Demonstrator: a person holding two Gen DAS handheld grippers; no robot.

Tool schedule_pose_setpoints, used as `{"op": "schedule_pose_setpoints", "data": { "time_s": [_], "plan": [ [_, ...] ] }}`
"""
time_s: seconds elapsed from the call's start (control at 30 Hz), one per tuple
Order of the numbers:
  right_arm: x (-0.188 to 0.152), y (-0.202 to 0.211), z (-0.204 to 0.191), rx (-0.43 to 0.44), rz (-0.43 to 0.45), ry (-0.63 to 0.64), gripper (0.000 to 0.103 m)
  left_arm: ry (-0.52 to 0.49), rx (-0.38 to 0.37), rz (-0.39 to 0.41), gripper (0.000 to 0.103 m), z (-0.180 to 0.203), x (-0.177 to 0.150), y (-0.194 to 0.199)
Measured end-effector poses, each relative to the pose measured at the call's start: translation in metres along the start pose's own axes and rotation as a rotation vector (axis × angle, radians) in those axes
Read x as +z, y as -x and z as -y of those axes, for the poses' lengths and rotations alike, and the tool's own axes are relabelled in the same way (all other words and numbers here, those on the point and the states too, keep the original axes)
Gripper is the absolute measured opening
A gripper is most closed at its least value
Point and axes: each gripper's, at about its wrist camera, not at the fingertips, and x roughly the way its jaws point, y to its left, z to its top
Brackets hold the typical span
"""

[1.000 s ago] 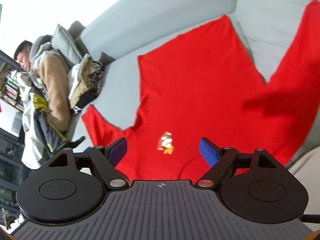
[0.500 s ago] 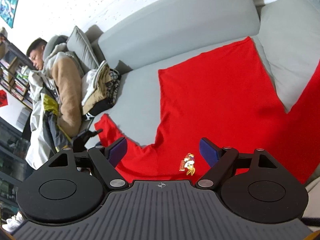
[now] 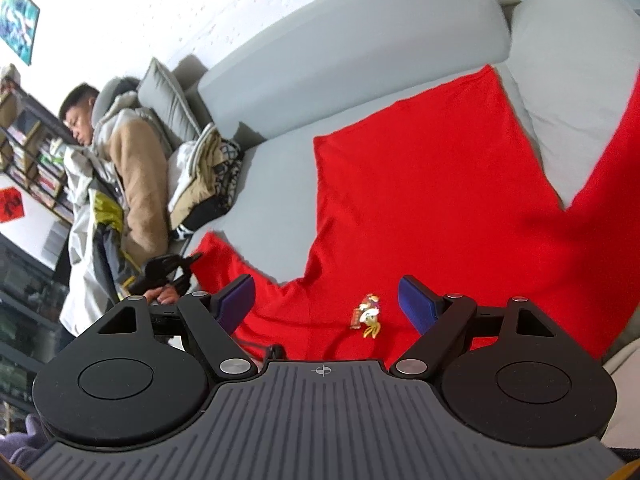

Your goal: Fold clothes

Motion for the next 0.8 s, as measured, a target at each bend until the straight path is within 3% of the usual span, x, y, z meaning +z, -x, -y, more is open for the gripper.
{"op": "schedule_pose_setpoints", "data": {
  "time_s": [0.13, 0.33, 0.53, 0.8],
  "plan": [
    [-0.004, 0.01, 0.02, 0.016, 0.016, -0.044, 0.084, -0.121, -0.068, 0.035, 0.0, 0.039, -0.005, 0.033],
    [-0.021, 0.021, 0.053, -0.011, 0.028, -0.088, 0.084, -0.33, -0.209, 0.057, 0.0, 0.123, -0.052, 0.104],
    [-0.043, 0.026, 0.099, -0.027, 0.019, -0.205, 0.084, -0.486, -0.302, -0.018, 0.0, 0.193, -0.149, 0.138],
    [-0.062, 0.05, 0.142, -0.038, 0.08, -0.279, 0.084, -0.636, -0.44, -0.203, 0.0, 0.267, -0.301, 0.125]
  ]
}}
